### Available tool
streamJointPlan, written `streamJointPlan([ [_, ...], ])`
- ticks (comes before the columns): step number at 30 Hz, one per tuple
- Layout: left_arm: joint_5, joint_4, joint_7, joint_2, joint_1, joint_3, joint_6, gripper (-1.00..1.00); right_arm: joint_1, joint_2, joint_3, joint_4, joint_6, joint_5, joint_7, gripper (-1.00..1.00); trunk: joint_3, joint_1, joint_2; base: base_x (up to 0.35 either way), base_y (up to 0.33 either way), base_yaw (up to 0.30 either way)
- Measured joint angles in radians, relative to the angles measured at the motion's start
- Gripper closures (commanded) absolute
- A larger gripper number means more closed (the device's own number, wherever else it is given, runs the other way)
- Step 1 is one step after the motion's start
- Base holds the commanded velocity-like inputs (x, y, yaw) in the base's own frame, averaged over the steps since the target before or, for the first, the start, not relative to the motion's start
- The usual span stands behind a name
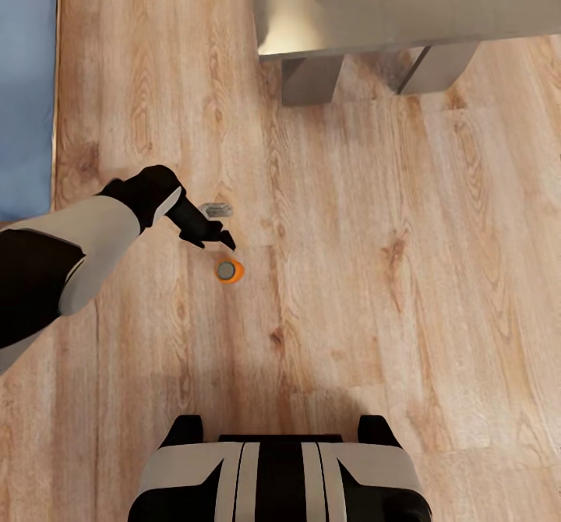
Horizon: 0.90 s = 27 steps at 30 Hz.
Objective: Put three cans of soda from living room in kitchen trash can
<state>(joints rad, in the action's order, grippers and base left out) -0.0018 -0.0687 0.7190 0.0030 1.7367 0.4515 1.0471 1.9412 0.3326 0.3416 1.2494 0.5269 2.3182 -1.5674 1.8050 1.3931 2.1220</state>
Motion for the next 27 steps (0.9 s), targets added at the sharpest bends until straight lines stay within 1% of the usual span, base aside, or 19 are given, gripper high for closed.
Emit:
streamJointPlan([
  [4, 0.0, -0.009, 0.0, -0.001, -0.011, 0.001, 0.0, -1.0, -0.001, 0.001, 0.002, 0.002, -0.002, 0.0, 0.0, 1.0, 0.0, 0.0, 0.0, 0.084, -0.037, 0.0],
  [11, -0.003, -0.011, -0.001, 0.0, -0.015, 0.001, 0.0, -1.0, -0.003, 0.002, 0.005, 0.005, -0.015, -0.001, 0.0, 1.0, 0.0, 0.0, 0.0, 0.015, -0.007, 0.0],
  [18, -0.007, -0.011, -0.001, 0.0, -0.015, 0.001, 0.0, -1.0, -0.004, 0.002, 0.007, 0.005, -0.017, -0.002, -0.001, 1.0, 0.028, 0.027, 0.049, 0.001, 0.0, 0.0],
  [27, -0.01, -0.011, -0.003, 0.0, -0.048, 0.003, 0.0, -1.0, -0.004, 0.002, 0.007, 0.005, -0.018, -0.001, 0.0, 1.0, 0.028, 0.061, 0.112, 0.0, 0.0, 0.0],
])
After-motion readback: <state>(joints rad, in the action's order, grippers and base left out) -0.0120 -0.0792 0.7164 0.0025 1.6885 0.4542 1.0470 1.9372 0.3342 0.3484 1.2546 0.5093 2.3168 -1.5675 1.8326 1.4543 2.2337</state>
